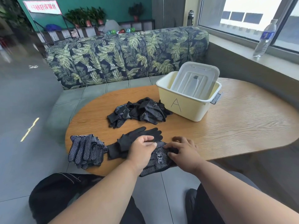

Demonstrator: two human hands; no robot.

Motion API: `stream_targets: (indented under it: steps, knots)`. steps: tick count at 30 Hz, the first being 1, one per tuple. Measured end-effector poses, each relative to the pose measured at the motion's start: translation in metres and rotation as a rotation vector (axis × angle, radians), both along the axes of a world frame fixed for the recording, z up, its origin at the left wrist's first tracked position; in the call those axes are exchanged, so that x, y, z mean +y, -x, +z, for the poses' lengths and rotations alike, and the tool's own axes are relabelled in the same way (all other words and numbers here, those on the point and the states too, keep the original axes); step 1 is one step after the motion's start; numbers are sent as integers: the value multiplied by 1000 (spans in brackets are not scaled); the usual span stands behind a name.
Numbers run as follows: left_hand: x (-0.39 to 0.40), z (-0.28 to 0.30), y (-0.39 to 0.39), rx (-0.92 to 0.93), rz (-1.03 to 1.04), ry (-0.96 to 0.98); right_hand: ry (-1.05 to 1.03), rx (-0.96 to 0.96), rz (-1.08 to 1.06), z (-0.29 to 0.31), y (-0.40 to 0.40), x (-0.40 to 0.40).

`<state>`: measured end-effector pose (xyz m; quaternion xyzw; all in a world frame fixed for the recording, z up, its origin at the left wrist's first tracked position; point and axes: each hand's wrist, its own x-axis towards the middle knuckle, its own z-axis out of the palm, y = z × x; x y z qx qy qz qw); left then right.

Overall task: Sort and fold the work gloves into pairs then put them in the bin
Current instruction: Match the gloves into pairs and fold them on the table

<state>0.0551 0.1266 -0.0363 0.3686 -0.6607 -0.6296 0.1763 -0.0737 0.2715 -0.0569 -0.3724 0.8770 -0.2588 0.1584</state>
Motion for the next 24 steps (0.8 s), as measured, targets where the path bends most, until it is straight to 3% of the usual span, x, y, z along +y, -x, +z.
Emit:
stream_targets:
  steps: [6,10,18,20,24]
  knots:
    - [9,-4,-7,-103,-183,136,5,-22,-19,-1,2,-1]
    - [15,-11,-11,-237,-249,356,23,-47,-36,0,2,-1]
    - [11,-13,-22,-171,-278,399,10,71,-50,-6,-3,-3]
    - [8,-9,-31,-213,-300,601,19,80,-53,-6,-3,-3]
    - [-5,0,-55,-424,-618,971,67,140,-58,-12,-5,-2]
